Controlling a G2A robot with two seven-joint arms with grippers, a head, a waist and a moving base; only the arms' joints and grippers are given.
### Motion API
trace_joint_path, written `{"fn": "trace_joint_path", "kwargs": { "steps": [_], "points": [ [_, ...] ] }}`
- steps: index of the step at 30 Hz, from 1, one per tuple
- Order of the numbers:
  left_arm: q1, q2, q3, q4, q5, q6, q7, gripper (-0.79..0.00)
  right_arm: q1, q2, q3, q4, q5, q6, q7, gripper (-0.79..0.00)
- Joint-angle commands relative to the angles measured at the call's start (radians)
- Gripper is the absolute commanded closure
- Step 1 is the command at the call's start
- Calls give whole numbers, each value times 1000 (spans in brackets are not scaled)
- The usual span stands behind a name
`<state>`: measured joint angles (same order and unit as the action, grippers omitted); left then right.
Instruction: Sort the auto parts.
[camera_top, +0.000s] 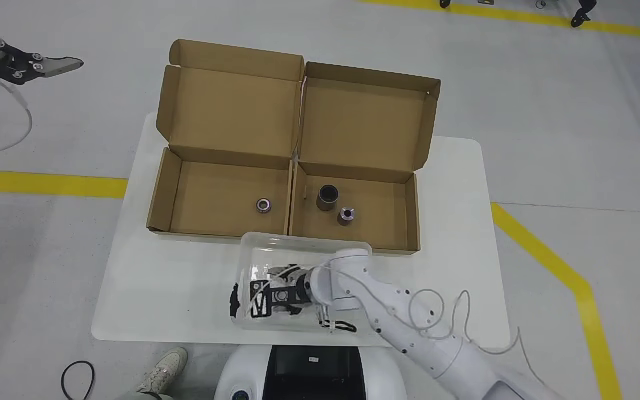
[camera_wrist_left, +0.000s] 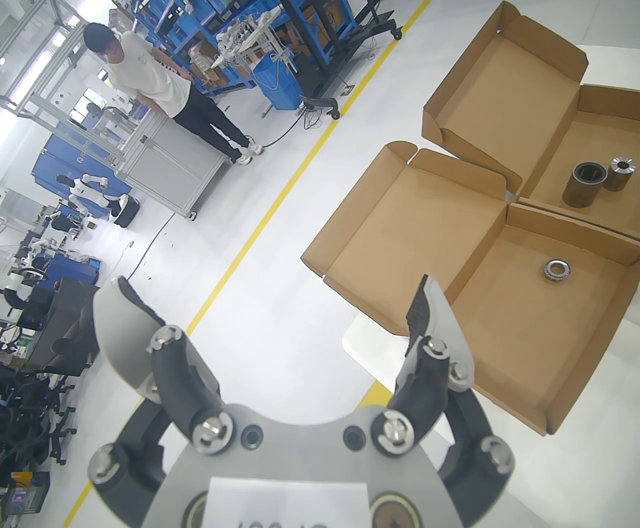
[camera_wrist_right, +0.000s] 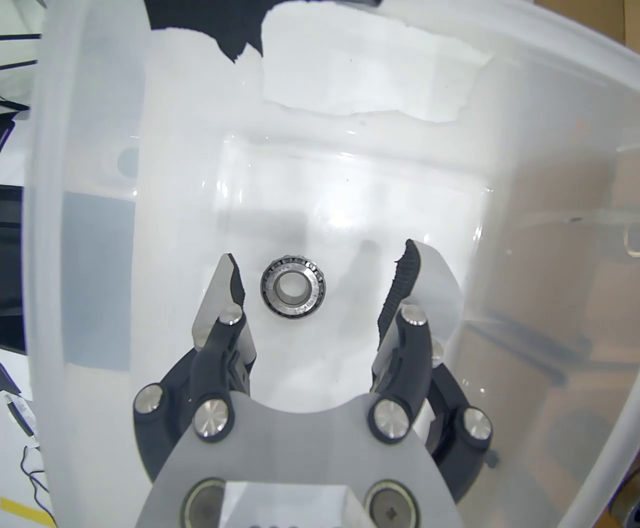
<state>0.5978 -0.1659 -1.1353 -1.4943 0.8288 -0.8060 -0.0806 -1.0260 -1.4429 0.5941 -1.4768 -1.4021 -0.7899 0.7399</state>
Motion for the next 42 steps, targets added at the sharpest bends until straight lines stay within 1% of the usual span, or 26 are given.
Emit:
{"fn": "trace_joint_path", "kwargs": {
  "steps": [1, 3, 5, 7, 12, 19, 22, 24, 25, 26, 27, 28, 32, 36, 37, 38, 42],
  "points": [
    [0, 0, 0, 0, 0, 0, 0, -785, -5, 1, 2, -5, -6, 25, -3, -548],
    [0, 0, 0, 0, 0, 0, 0, -785, -9, 3, 2, -9, -15, 35, -12, -505],
    [0, 0, 0, 0, 0, 0, 0, -785, -14, 5, 2, -12, -26, 44, -12, -486],
    [0, 0, 0, 0, 0, 0, 0, -785, -21, 6, -1, -17, -36, 52, -12, -489],
    [0, 0, 0, 0, 0, 0, 0, -785, -40, 11, -5, -27, -56, 78, -6, -468],
    [0, 0, 0, 0, 0, 0, 0, -785, -52, 14, -7, -23, -61, 90, 5, -486],
    [0, 0, 0, 0, 0, 0, 0, -785, -54, 15, -8, -22, -59, 95, 5, -468],
    [0, 0, 0, 0, 0, 0, 0, -785, -55, 15, -6, -21, -61, 102, 5, -372],
    [0, 0, 0, 0, 0, 0, 0, -785, -55, 16, -6, -22, -62, 107, 6, -339],
    [0, 0, 0, 0, 0, 0, 0, -785, -55, 16, -5, -23, -64, 110, 8, -277],
    [0, 0, 0, 0, 0, 0, 0, -785, -55, 16, -4, -24, -65, 114, 8, -194],
    [0, 0, 0, 0, 0, 0, 0, -785, -54, 16, -3, -25, -66, 118, 7, -163],
    [0, 0, 0, 0, 0, 0, 0, -785, -52, 17, 3, -25, -67, 132, -4, -111],
    [0, 0, 0, 0, 0, 0, 0, -785, -57, 20, 13, -39, -72, 148, -36, -77],
    [0, 0, 0, 0, 0, 0, 0, -785, -60, 21, 18, -43, -70, 150, -46, -25],
    [0, 0, 0, 0, 0, 0, 0, -785, -64, 23, 26, -46, -67, 154, -55, 0],
    [0, 0, 0, 0, 0, 0, 0, -785, -78, 33, 60, -53, -46, 148, -111, 0]
  ]
}}
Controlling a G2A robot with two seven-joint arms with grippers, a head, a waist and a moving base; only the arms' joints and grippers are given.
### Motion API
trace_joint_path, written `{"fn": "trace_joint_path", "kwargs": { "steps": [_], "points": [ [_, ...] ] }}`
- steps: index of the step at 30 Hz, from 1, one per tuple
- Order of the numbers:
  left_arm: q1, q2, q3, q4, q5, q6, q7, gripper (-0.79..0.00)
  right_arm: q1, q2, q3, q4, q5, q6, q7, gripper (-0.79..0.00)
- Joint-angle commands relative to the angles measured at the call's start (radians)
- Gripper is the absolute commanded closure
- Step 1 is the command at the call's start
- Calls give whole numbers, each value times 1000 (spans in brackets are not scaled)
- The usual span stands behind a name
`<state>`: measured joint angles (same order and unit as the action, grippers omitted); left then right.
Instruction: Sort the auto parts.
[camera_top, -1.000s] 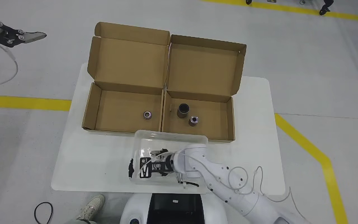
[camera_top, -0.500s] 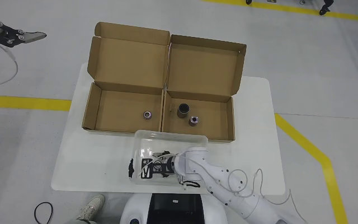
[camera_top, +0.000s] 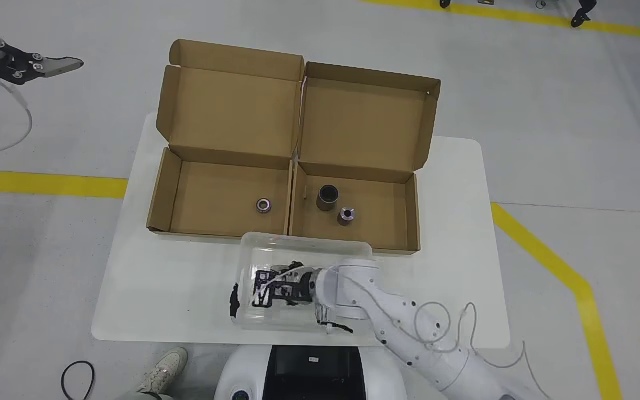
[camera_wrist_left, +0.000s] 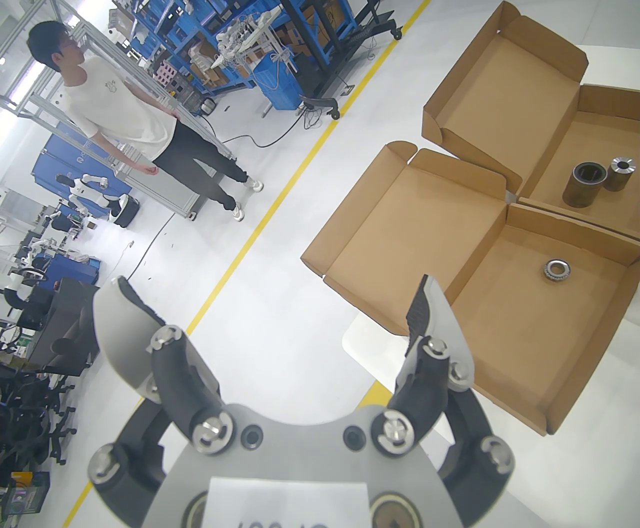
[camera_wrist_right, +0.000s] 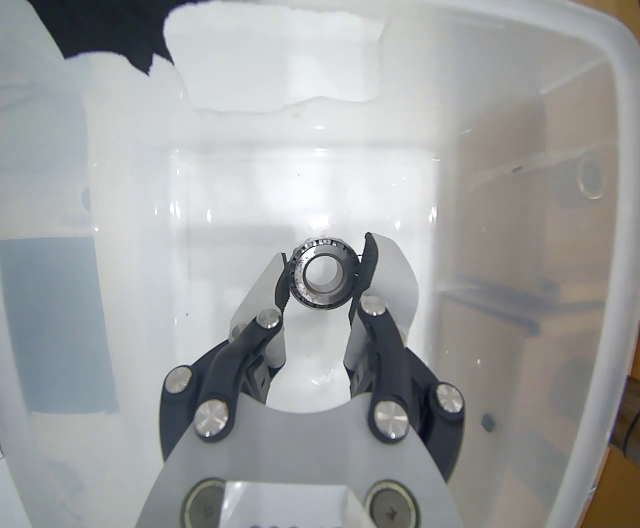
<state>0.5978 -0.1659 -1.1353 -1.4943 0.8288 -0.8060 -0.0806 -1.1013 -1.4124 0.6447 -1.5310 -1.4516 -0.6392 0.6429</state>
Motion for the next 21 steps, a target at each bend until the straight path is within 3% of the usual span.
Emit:
{"fn": "trace_joint_path", "kwargs": {
  "steps": [1, 6, 15, 21],
  "points": [
    [0, 0, 0, 0, 0, 0, 0, -785, -7, 5, 18, 0, 10, -6, -28, 0],
    [0, 0, 0, 0, 0, 0, 0, -785, -22, 19, 60, 0, 42, -46, -125, 0],
    [0, 0, 0, 0, 0, 0, 0, -785, -71, 53, 176, 47, 106, -123, -456, 0],
    [0, 0, 0, 0, 0, 0, 0, -785, -79, 66, 218, 37, 157, -194, -579, 0]
  ]
}}
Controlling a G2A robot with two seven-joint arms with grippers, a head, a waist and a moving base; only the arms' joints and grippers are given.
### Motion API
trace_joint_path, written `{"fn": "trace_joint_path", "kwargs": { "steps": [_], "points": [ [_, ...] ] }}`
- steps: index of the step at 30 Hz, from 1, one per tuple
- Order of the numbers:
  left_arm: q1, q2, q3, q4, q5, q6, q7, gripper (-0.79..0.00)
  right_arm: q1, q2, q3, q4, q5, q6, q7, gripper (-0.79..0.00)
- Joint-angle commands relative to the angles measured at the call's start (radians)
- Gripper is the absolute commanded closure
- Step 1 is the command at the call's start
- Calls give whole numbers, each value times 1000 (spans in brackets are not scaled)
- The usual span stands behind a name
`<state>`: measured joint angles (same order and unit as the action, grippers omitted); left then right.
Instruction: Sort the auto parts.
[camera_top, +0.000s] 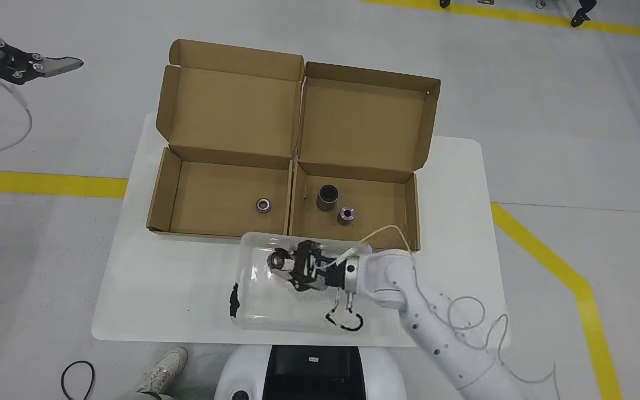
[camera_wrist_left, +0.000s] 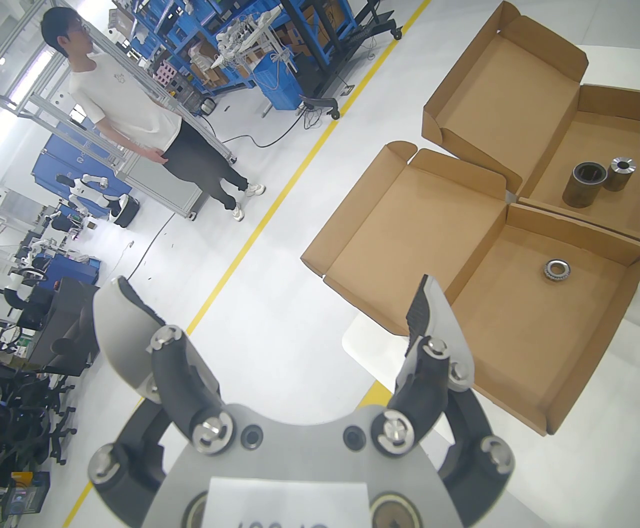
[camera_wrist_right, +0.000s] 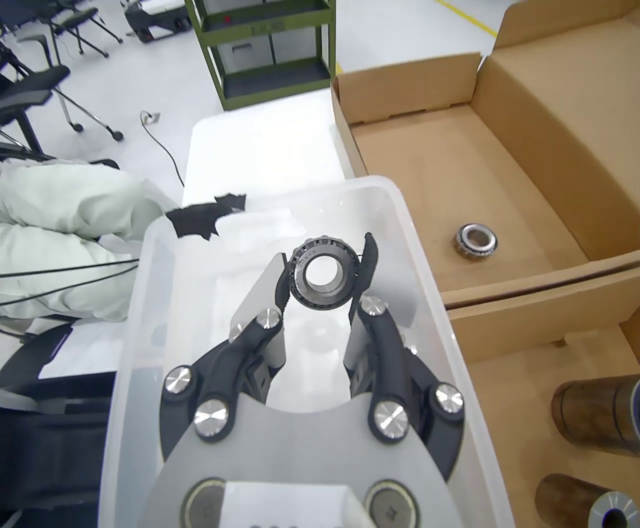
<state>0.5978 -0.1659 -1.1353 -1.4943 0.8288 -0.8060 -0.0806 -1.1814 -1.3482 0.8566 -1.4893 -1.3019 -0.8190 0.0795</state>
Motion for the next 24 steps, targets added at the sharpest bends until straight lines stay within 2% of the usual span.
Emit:
{"fn": "trace_joint_path", "kwargs": {
  "steps": [1, 12, 24],
  "points": [
    [0, 0, 0, 0, 0, 0, 0, -785, 1, 4, 12, -12, 16, -28, -31, 0],
    [0, 0, 0, 0, 0, 0, 0, -785, -3, 29, 85, -125, 55, -138, -159, 0],
    [0, 0, 0, 0, 0, 0, 0, -785, 42, 46, 161, -327, 129, -132, -94, 0]
  ]
}}
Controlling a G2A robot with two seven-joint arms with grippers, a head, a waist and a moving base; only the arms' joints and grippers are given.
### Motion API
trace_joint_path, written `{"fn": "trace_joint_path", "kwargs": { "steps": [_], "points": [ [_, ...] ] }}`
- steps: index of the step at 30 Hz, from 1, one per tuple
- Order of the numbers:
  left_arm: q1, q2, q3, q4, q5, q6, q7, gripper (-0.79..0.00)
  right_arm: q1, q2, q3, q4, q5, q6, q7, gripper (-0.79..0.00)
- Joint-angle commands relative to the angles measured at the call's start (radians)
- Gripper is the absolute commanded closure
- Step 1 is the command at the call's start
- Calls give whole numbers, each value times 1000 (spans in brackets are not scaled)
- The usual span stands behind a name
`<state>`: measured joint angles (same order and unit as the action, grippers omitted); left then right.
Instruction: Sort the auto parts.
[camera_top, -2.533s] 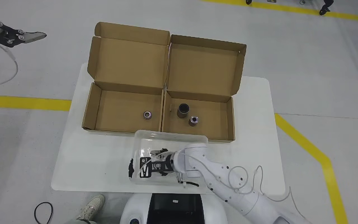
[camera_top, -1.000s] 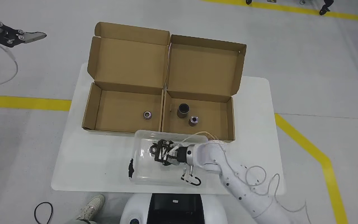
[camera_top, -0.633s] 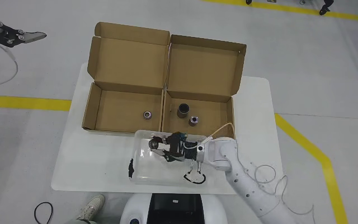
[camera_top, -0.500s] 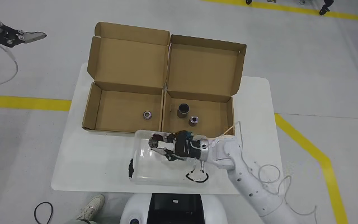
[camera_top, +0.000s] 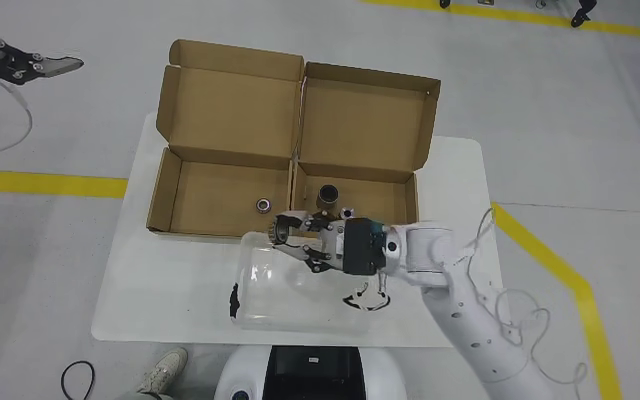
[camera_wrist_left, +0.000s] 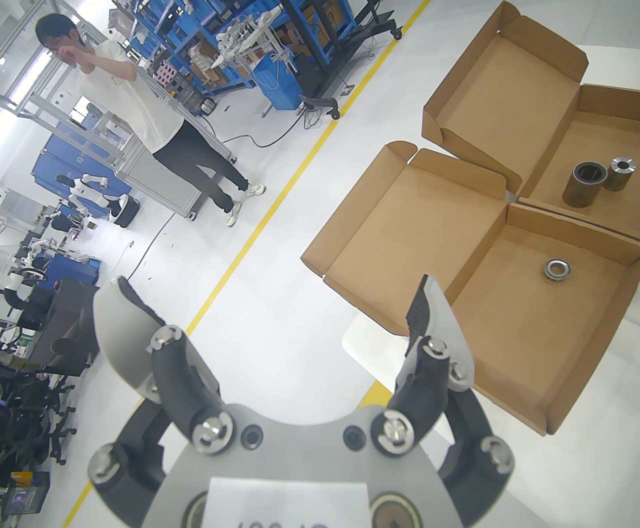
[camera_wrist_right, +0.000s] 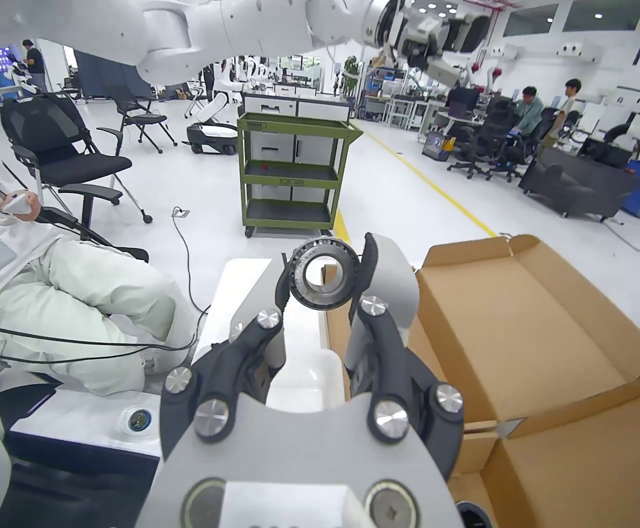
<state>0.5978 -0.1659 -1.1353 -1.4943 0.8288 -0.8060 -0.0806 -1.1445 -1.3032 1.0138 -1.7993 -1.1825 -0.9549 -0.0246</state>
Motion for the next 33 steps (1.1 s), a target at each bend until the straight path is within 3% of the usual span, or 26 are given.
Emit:
{"fn": "trace_joint_path", "kwargs": {
  "steps": [1, 23, 33],
  "points": [
    [0, 0, 0, 0, 0, 0, 0, -785, 11, 1, 7, -32, 18, 8, 22, 0],
    [0, 0, 0, 0, 0, 0, 0, -785, 75, 13, 79, -250, 133, 108, 98, 0],
    [0, 0, 0, 0, 0, 0, 0, -785, 97, 18, 79, -238, 173, 155, 193, 0]
  ]
}}
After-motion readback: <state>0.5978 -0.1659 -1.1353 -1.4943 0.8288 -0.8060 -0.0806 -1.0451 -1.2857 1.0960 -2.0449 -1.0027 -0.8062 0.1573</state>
